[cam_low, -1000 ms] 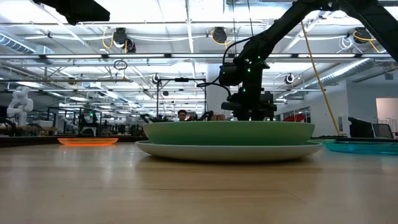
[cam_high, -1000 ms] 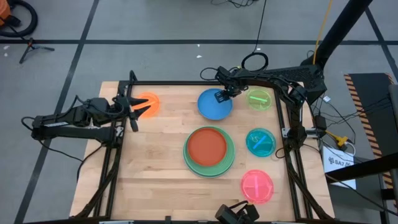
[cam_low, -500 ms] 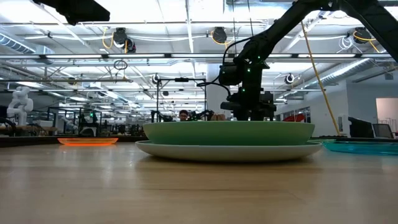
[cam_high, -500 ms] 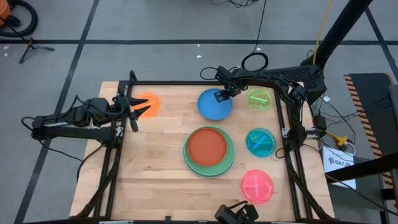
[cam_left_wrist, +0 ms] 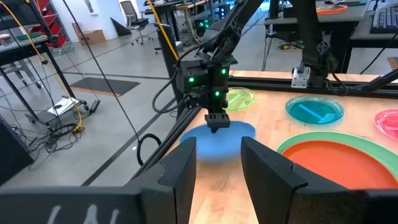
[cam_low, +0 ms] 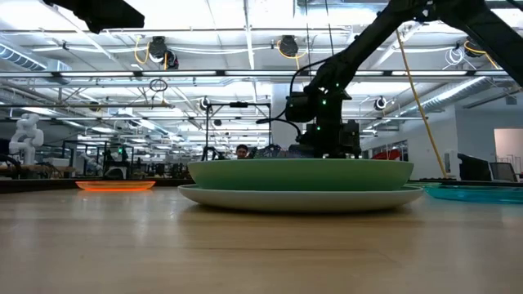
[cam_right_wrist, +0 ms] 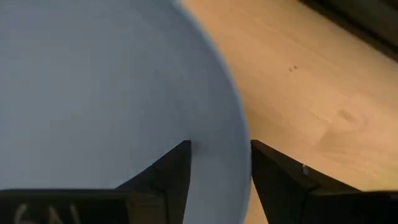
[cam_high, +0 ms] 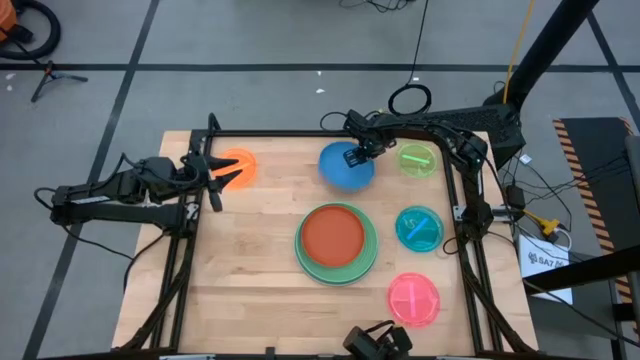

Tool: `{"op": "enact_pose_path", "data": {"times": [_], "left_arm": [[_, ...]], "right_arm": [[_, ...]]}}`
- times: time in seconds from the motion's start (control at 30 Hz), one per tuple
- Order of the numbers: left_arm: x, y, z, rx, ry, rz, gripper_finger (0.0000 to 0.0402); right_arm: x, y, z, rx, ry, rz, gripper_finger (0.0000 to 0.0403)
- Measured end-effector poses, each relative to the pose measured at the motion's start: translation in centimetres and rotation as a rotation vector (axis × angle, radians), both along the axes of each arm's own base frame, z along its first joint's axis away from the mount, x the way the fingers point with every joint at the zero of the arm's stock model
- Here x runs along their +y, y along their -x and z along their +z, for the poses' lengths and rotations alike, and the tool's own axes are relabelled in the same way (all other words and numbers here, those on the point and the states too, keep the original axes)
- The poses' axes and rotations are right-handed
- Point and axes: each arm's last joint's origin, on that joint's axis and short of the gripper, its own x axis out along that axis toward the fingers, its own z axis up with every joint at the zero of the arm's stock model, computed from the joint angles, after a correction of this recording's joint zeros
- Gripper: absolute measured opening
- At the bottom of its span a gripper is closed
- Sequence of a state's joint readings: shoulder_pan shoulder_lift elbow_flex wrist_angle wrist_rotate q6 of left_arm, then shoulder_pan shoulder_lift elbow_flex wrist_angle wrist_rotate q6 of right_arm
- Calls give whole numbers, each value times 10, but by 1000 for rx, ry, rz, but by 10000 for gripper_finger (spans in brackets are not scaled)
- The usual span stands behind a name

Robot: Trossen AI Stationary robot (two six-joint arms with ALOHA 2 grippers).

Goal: Stack plastic plates
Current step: Stack the dark blue plate on top of the dark orange plate

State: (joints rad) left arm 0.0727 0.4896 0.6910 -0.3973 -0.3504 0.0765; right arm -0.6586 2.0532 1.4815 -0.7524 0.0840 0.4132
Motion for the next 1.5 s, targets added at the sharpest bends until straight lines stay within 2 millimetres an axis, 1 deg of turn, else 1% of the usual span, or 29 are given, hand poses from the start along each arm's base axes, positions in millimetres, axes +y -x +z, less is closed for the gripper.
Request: {"op": "enact_pose_path", "data": {"times": [0.17,0.27,0.6,0.83,0.97,1.1,1.27,1.43,1.5], "left_arm": [[0,0,0,0,0,0,133],[0,0,0,-1,0,0,133],[0,0,0,0,-1,-1,133],[0,0,0,2,-1,-1,133],[0,0,0,4,-1,-1,133],[0,0,0,5,0,-1,133],[0,0,0,5,-1,-1,133],[0,0,0,4,0,-1,133],[0,0,0,5,0,-1,133]], "right_arm": [[-1,-2,-3,-8,-12,15,154],[-1,-2,-3,-21,-26,18,146],[0,-2,-3,-26,-33,20,72],[0,-2,2,-58,-40,23,46],[0,-2,15,-111,-17,25,33],[1,-1,30,-154,13,32,8],[2,0,42,-188,43,34,4],[1,-1,59,-273,100,36,3],[0,-1,66,-335,80,62,3]]}}
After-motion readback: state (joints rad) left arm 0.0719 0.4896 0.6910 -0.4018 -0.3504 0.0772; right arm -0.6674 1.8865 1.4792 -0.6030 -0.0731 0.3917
